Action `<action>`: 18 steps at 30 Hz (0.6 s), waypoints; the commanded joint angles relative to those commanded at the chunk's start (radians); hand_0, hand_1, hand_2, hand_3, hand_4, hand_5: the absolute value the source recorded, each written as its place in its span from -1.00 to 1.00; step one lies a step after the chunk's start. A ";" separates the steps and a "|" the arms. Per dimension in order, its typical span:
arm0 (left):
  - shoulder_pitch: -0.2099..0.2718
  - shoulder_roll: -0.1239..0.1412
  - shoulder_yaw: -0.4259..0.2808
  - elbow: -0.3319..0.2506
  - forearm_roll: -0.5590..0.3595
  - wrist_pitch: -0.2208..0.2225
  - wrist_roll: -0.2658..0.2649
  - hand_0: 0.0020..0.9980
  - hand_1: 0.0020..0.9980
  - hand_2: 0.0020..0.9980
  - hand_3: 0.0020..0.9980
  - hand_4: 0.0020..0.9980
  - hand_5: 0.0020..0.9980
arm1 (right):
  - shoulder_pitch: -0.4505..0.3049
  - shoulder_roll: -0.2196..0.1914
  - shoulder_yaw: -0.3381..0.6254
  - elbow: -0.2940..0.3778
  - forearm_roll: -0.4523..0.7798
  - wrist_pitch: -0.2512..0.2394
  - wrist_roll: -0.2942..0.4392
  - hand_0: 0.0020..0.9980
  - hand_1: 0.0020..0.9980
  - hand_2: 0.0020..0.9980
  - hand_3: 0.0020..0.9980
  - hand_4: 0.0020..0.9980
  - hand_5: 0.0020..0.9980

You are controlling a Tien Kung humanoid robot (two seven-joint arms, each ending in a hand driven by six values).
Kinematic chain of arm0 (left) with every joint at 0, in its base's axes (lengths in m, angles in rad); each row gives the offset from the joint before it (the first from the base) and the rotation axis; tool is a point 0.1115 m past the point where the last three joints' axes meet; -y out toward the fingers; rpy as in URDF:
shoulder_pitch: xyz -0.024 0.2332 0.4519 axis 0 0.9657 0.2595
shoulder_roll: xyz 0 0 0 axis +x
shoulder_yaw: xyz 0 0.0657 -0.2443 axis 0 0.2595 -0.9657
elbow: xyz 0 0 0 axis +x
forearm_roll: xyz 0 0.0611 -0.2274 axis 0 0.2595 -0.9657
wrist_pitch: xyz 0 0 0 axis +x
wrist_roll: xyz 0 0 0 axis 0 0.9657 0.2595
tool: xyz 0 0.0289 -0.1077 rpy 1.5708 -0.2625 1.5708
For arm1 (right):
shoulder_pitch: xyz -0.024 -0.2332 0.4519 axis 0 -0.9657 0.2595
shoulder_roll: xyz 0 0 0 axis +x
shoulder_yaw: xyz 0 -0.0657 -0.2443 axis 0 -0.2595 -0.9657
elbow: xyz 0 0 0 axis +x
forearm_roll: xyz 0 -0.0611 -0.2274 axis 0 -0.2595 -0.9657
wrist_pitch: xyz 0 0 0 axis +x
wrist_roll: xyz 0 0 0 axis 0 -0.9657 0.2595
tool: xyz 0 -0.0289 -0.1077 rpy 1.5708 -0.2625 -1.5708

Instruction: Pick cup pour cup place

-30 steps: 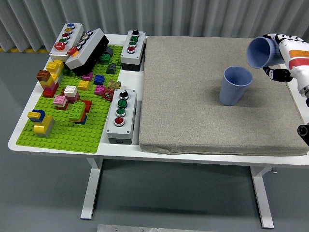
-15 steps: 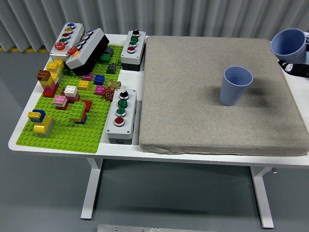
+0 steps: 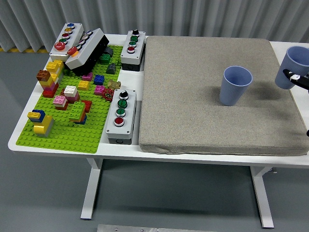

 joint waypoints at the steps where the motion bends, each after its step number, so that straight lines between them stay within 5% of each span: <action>1: 0.000 -0.001 0.000 0.000 0.001 0.000 0.000 0.73 0.68 0.82 0.59 0.29 0.77 | -0.011 0.011 0.000 -0.005 -0.014 -0.001 0.009 0.70 0.29 0.05 0.08 0.37 -0.92; 18: -0.003 -0.003 -0.006 -0.001 0.013 0.000 0.004 0.73 0.68 0.83 0.59 0.29 0.78 | -0.039 0.063 -0.041 -0.085 0.008 -0.019 0.140 0.69 0.30 0.05 0.09 0.38 -0.88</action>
